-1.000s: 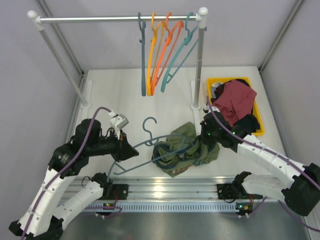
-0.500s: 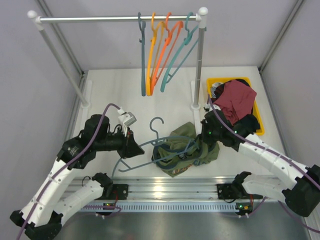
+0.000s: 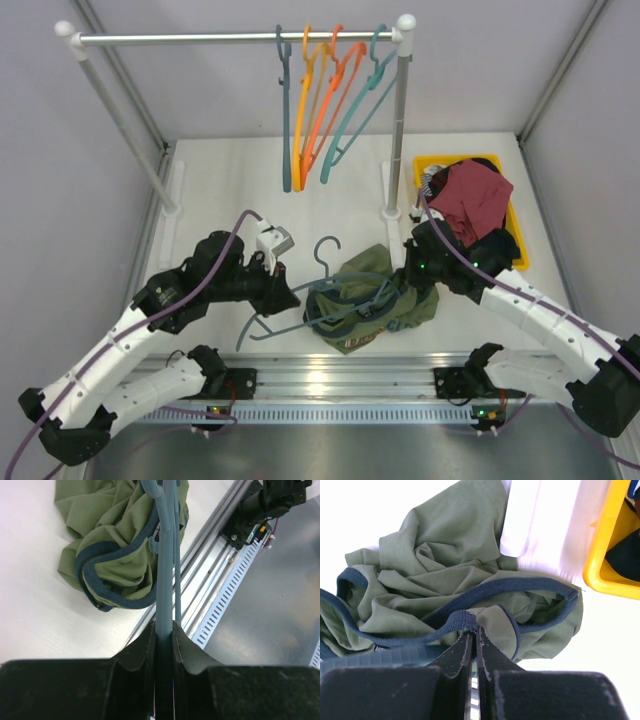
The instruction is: Place the tank top on the hanger
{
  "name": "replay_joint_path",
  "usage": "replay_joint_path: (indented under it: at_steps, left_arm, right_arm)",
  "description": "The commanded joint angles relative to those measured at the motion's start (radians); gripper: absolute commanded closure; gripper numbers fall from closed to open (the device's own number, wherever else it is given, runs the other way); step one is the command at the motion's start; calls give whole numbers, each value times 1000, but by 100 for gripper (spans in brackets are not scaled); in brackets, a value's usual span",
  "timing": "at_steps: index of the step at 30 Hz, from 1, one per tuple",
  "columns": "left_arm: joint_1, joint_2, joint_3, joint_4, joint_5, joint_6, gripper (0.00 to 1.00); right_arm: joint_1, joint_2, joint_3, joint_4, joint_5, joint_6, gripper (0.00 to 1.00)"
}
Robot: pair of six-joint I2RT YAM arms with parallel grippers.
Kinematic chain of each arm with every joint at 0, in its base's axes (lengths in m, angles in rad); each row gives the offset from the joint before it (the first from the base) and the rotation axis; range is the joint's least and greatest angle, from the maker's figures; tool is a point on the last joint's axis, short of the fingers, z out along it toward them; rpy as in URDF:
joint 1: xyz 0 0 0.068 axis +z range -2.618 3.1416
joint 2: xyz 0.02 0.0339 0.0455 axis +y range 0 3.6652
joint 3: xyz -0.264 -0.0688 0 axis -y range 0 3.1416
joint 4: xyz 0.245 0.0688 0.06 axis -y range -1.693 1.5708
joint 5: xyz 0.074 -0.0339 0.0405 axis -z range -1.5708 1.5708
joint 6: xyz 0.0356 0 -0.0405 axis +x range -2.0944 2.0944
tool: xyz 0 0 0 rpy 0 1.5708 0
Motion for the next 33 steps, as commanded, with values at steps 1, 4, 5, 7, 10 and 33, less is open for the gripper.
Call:
replay_joint_path:
  at_steps: [1,4,5,7,10,33]
  left_arm:
    - [-6,-4,31,74,-55,14,100]
    - [-6,-17,45,60,-50,22,100]
    - [-6,-17,51,48,-50,25,100]
    - [-6,-17,56,45,-35,25,100]
    - [-6,-20,57,49,-9,15,100]
    - [-15,12,11,143,-53,57,100]
  right_arm:
    - [-4,-33,38,-13,21,-14,100]
    - [-5,-38,25,-15,25,-15,100]
    - [-5,-39,21,-15,28,-12,100]
    - [-5,-39,18,-13,27,-12,100]
    - [-5,-36,10,-13,35,-14,100]
    - [-4,-48,5,-36,33,-32,100]
